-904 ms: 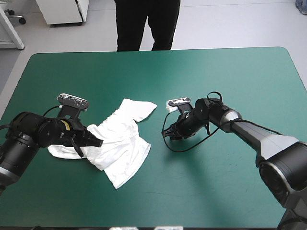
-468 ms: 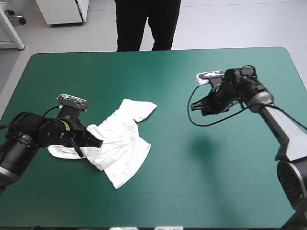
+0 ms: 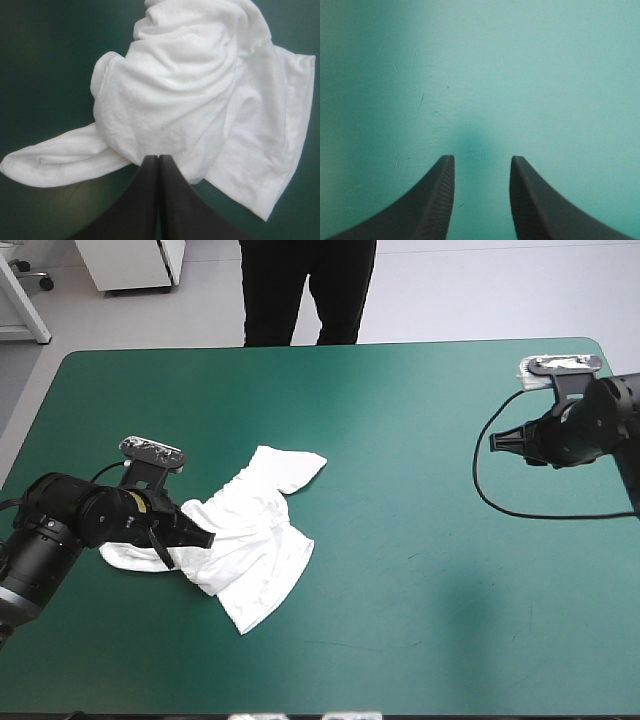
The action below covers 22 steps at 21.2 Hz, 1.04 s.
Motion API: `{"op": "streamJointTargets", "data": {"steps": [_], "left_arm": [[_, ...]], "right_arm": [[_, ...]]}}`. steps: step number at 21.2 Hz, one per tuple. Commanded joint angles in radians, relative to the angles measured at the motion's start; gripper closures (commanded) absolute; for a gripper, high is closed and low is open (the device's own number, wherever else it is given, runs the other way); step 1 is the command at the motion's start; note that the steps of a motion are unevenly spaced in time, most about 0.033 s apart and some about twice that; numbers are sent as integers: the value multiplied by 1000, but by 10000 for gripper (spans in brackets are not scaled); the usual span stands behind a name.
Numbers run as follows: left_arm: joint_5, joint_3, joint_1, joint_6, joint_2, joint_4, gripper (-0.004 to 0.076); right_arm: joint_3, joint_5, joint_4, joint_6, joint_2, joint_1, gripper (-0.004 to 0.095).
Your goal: Fold the cloth
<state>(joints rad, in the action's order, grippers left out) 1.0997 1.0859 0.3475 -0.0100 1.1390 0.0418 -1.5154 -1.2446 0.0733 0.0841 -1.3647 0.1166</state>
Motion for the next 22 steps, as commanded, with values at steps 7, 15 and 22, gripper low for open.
{"op": "streamJointTargets", "data": {"steps": [7, 15, 22], "left_arm": [[-155, 29, 0, -51, -14, -12, 610], [-171, 57, 0, -115, 188, -60, 174], [-178, 130, 0, -172, 383, -58, 199]], "right_arm": [[-31, -4, -1, 31, 147, -7, 561], [34, -2, -2, 40, 147, -7, 561], [42, -2, 7, 43, 147, -7, 561]]}}
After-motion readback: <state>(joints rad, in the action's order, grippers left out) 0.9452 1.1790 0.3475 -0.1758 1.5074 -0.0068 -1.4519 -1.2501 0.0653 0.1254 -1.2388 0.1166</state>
